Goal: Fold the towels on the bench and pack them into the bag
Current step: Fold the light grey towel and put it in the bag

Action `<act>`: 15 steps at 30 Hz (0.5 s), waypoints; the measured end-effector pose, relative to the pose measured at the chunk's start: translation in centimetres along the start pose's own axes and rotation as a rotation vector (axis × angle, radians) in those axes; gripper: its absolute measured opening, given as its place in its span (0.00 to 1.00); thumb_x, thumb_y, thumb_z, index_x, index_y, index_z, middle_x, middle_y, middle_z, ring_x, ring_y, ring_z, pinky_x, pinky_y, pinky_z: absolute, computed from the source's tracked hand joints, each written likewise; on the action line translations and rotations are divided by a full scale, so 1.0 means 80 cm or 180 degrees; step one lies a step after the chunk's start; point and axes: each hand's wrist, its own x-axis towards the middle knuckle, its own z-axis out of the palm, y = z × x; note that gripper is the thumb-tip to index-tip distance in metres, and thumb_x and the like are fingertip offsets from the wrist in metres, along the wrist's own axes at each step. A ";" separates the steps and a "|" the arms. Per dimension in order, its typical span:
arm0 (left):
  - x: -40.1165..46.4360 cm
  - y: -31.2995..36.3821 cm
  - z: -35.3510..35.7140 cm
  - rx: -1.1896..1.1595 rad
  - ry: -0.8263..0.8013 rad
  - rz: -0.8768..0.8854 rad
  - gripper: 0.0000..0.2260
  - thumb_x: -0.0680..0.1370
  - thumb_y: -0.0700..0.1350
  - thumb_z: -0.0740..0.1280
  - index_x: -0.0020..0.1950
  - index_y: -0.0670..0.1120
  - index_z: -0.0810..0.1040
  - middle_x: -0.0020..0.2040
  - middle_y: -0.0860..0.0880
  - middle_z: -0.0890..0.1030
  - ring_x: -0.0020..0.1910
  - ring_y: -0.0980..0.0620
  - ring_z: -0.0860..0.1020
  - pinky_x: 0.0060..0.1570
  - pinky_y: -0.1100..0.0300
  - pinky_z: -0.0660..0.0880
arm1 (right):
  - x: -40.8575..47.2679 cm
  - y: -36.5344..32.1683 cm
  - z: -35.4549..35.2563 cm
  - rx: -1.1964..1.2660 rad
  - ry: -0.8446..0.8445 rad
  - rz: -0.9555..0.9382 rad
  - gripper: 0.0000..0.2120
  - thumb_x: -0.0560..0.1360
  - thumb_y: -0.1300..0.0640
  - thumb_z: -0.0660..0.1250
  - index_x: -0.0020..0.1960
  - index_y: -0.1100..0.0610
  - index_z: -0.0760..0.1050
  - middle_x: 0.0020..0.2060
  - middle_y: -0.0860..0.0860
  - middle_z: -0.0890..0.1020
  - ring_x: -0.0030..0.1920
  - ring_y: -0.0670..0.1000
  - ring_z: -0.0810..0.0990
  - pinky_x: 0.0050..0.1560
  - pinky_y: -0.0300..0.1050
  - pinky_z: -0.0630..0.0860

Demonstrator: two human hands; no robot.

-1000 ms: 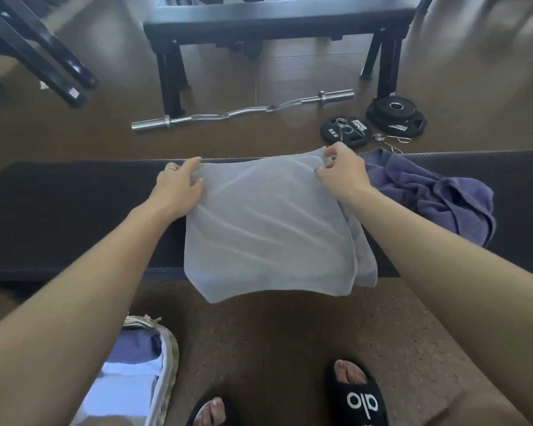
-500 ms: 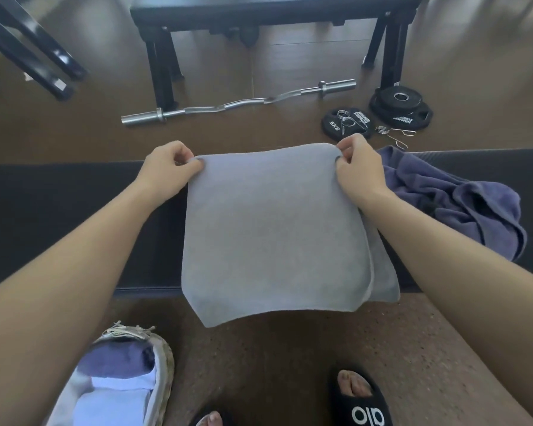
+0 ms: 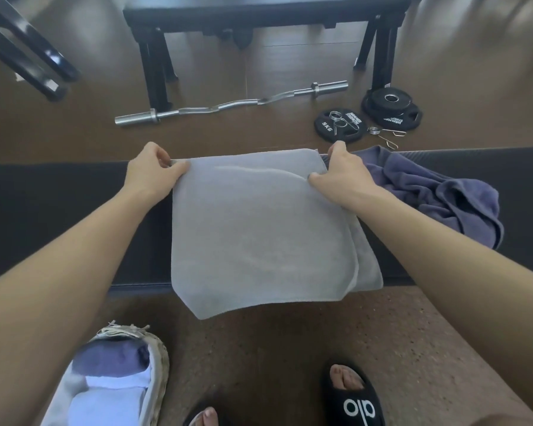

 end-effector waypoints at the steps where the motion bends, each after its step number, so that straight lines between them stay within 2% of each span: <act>1: -0.007 -0.001 -0.001 -0.0083 -0.0040 -0.0103 0.19 0.80 0.55 0.68 0.65 0.45 0.71 0.56 0.48 0.78 0.52 0.48 0.76 0.49 0.54 0.70 | -0.009 0.001 -0.004 -0.0054 -0.0053 -0.0007 0.21 0.76 0.54 0.66 0.65 0.60 0.65 0.51 0.54 0.75 0.49 0.57 0.74 0.45 0.47 0.69; 3: -0.028 0.000 -0.001 -0.0122 -0.0086 -0.0190 0.22 0.81 0.53 0.67 0.70 0.44 0.67 0.56 0.47 0.77 0.53 0.47 0.76 0.50 0.53 0.70 | -0.028 0.004 -0.013 -0.0083 -0.0052 -0.0024 0.22 0.76 0.52 0.66 0.65 0.59 0.66 0.50 0.53 0.77 0.49 0.56 0.75 0.46 0.47 0.72; 6: -0.072 -0.002 -0.002 -0.0021 -0.0102 -0.0248 0.25 0.81 0.53 0.66 0.72 0.41 0.64 0.55 0.46 0.76 0.54 0.45 0.76 0.50 0.50 0.72 | -0.058 0.015 -0.023 -0.0072 -0.0033 -0.0042 0.23 0.76 0.51 0.66 0.67 0.59 0.66 0.53 0.54 0.80 0.51 0.57 0.78 0.47 0.48 0.74; 8: -0.104 -0.010 -0.001 0.0040 -0.0113 -0.0256 0.25 0.81 0.54 0.67 0.70 0.41 0.64 0.55 0.45 0.76 0.52 0.45 0.76 0.49 0.49 0.73 | -0.079 0.024 -0.026 -0.0252 -0.0248 0.0011 0.28 0.76 0.49 0.67 0.71 0.60 0.64 0.55 0.54 0.79 0.53 0.57 0.79 0.47 0.47 0.74; 11: -0.147 -0.018 -0.002 0.0273 -0.0275 -0.0179 0.20 0.80 0.55 0.67 0.62 0.44 0.63 0.55 0.43 0.77 0.52 0.41 0.78 0.50 0.45 0.77 | -0.108 0.033 -0.029 -0.0458 -0.0598 0.0173 0.34 0.75 0.48 0.69 0.74 0.62 0.61 0.60 0.56 0.78 0.54 0.56 0.78 0.46 0.47 0.74; 13: -0.166 -0.018 -0.008 0.0549 -0.0490 -0.0166 0.21 0.80 0.55 0.65 0.63 0.42 0.64 0.56 0.43 0.77 0.52 0.41 0.79 0.47 0.46 0.78 | -0.123 0.036 -0.030 -0.0490 -0.0721 0.0290 0.34 0.74 0.51 0.70 0.73 0.63 0.61 0.61 0.56 0.78 0.55 0.57 0.78 0.45 0.46 0.72; 15: -0.180 -0.019 -0.015 0.0809 -0.0720 -0.0217 0.23 0.81 0.56 0.64 0.66 0.41 0.65 0.55 0.45 0.78 0.50 0.42 0.81 0.48 0.46 0.81 | -0.134 0.040 -0.031 -0.0468 -0.0760 0.0343 0.29 0.74 0.54 0.69 0.70 0.62 0.64 0.59 0.57 0.78 0.54 0.58 0.77 0.44 0.46 0.71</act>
